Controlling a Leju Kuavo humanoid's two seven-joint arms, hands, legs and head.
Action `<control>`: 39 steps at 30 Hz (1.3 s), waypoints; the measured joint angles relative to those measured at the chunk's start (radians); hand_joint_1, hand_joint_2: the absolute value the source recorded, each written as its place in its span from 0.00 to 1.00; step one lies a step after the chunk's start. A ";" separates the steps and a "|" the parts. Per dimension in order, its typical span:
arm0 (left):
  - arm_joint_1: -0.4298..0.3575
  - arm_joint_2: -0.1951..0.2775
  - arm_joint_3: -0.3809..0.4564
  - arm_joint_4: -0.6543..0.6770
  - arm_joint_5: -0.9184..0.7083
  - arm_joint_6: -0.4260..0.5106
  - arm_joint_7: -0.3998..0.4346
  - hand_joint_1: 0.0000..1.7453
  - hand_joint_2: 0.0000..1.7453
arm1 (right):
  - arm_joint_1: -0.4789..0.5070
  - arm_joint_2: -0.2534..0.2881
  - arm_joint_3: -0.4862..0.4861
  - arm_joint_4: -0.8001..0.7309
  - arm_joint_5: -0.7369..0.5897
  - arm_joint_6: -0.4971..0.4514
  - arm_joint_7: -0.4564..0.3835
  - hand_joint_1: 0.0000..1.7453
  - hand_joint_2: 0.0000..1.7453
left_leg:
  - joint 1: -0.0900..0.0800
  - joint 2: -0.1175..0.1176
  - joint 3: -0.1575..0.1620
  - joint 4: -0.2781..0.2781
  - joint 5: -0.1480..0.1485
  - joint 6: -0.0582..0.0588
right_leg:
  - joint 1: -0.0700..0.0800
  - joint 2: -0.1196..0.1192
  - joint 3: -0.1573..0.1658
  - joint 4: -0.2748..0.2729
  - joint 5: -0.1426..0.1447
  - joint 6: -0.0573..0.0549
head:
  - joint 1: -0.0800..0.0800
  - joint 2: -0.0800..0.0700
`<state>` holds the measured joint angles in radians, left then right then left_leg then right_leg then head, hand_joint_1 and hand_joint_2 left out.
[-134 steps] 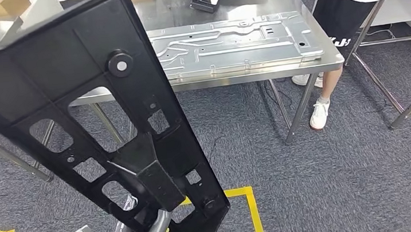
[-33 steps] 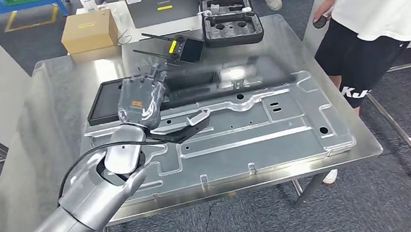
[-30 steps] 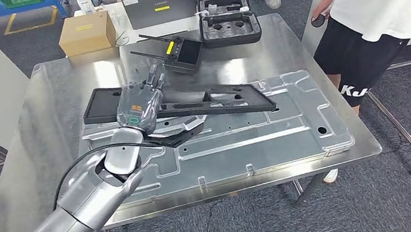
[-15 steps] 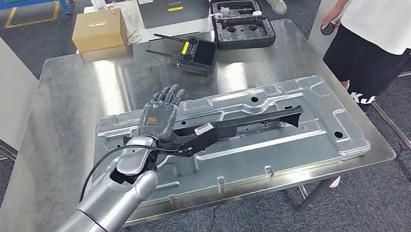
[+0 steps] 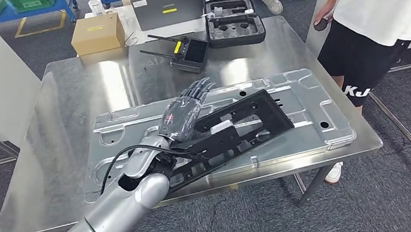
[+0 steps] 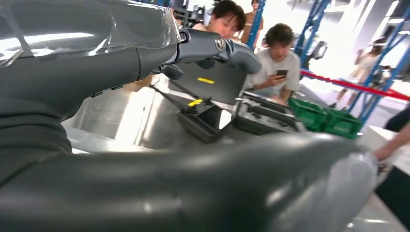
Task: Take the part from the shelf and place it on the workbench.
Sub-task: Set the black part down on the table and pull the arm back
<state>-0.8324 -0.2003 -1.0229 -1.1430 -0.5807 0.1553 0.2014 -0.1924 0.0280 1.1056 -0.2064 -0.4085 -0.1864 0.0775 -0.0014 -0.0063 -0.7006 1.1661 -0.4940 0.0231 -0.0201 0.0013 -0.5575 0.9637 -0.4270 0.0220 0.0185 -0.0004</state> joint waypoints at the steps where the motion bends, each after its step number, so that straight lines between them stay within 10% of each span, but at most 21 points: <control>1: 0.001 -0.001 -0.004 -0.009 0.001 0.000 -0.006 0.00 0.00 | 0.000 0.000 0.000 0.000 0.001 0.001 0.000 0.00 0.00 | 0.002 0.000 -0.016 0.065 -0.034 -0.004 | 0.000 -0.001 -0.012 0.000 0.008 -0.001 | 0.000 0.000; 3: 0.006 -0.004 -0.011 -0.021 0.010 0.001 -0.025 0.00 0.00 | 0.000 0.000 0.000 0.000 0.002 0.002 -0.002 0.00 0.00 | 0.003 0.000 0.001 0.101 -0.045 -0.004 | 0.001 -0.002 -0.034 0.001 0.025 0.000 | 0.000 0.000; 7: 0.015 -0.015 -0.023 -0.049 0.054 0.004 -0.060 0.00 0.00 | -0.001 0.004 0.000 0.000 -0.001 -0.003 -0.011 0.00 0.00 | -0.007 0.001 0.189 -0.166 0.021 0.024 | 0.004 -0.002 -0.061 -0.001 0.054 0.010 | 0.000 0.000; 9: 0.020 -0.017 -0.029 -0.069 0.090 0.002 -0.074 0.00 0.00 | -0.001 0.007 0.000 0.000 -0.004 -0.006 -0.015 0.00 0.00 | -0.015 0.001 0.216 -0.220 0.025 0.036 | 0.002 -0.003 -0.063 -0.007 0.069 0.022 | -0.001 0.000; 12: 0.039 -0.016 -0.033 -0.106 0.153 -0.004 -0.093 0.00 0.00 | 0.003 0.007 -0.001 0.000 -0.010 -0.012 -0.019 0.00 0.00 | -0.011 0.002 0.203 -0.236 0.058 0.050 | 0.000 -0.002 -0.071 -0.006 0.067 0.038 | -0.002 0.000; 16: 0.086 -0.003 -0.038 -0.170 0.257 -0.014 -0.124 0.00 0.00 | 0.012 0.006 -0.004 0.000 -0.020 -0.021 -0.022 0.00 0.00 | -0.004 0.003 0.160 -0.247 0.106 0.065 | -0.001 0.000 -0.135 0.209 -0.108 0.048 | 0.005 0.000; 18: 0.122 0.013 -0.040 -0.203 0.314 -0.018 -0.142 0.00 0.00 | 0.015 0.005 -0.008 0.000 -0.027 -0.027 -0.024 0.00 0.00 | -0.004 0.004 0.134 -0.246 0.126 0.061 | -0.002 -0.001 -0.133 0.288 -0.122 0.053 | 0.007 0.000; 23: 0.194 0.057 -0.044 -0.287 0.402 -0.033 -0.174 0.00 0.00 | 0.028 -0.001 -0.017 0.000 -0.038 -0.035 -0.028 0.00 0.00 | -0.005 0.000 0.081 -0.228 0.164 0.037 | -0.006 0.005 0.087 0.014 -0.062 0.056 | 0.008 0.000; 26: 0.241 0.090 -0.047 -0.337 0.440 -0.042 -0.184 0.00 0.00 | 0.035 -0.002 -0.024 0.000 -0.043 -0.038 -0.032 0.00 0.00 | -0.005 0.001 0.073 -0.221 0.180 0.021 | -0.003 0.009 0.099 -0.024 -0.066 0.032 | 0.007 0.000; 28: 0.277 0.116 -0.050 -0.363 0.455 -0.042 -0.187 0.00 0.00 | 0.040 -0.002 -0.027 0.000 -0.047 -0.039 -0.034 0.00 0.00 | 0.000 0.001 0.055 -0.186 0.140 0.008 | -0.005 0.004 0.083 -0.023 -0.049 0.013 | 0.005 0.000; 31: 0.319 0.144 -0.051 -0.382 0.449 -0.035 -0.190 0.00 0.00 | 0.044 -0.002 -0.031 0.000 -0.054 -0.044 -0.037 0.00 0.00 | 0.005 0.001 0.001 0.000 -0.010 -0.009 | -0.004 -0.004 0.045 -0.023 -0.020 -0.002 | 0.001 0.000; 33: 0.349 0.160 -0.051 -0.385 0.435 -0.029 -0.183 0.00 0.00 | 0.047 -0.003 -0.032 0.000 -0.059 -0.047 -0.038 0.00 0.00 | 0.005 0.001 -0.008 0.097 -0.038 -0.010 | 0.000 -0.007 0.018 -0.022 -0.001 -0.003 | 0.001 0.000; 35: 0.386 0.176 -0.050 -0.383 0.424 -0.022 -0.172 0.00 0.00 | 0.049 -0.003 -0.035 0.000 -0.063 -0.050 -0.039 0.00 0.00 | 0.004 0.001 0.048 0.058 0.008 -0.002 | 0.003 -0.006 -0.007 -0.021 0.017 -0.003 | 0.001 0.000; 39: 0.445 0.198 -0.041 -0.356 0.403 -0.002 -0.162 0.00 0.00 | 0.053 -0.002 -0.044 0.000 -0.064 -0.053 -0.040 0.00 0.00 | -0.009 0.001 0.236 -0.226 0.035 0.027 | 0.007 -0.004 -0.030 -0.025 0.049 0.011 | 0.001 0.000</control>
<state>-0.3875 -0.0023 -1.0637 -1.4989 -0.1779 0.1536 0.0393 -0.1397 0.0260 1.0618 -0.2064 -0.4729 -0.2393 0.0371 -0.0100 -0.0050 -0.4644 0.9403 -0.4590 0.0501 -0.0134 -0.0030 -0.5878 0.9386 -0.3777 0.0330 0.0197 -0.0004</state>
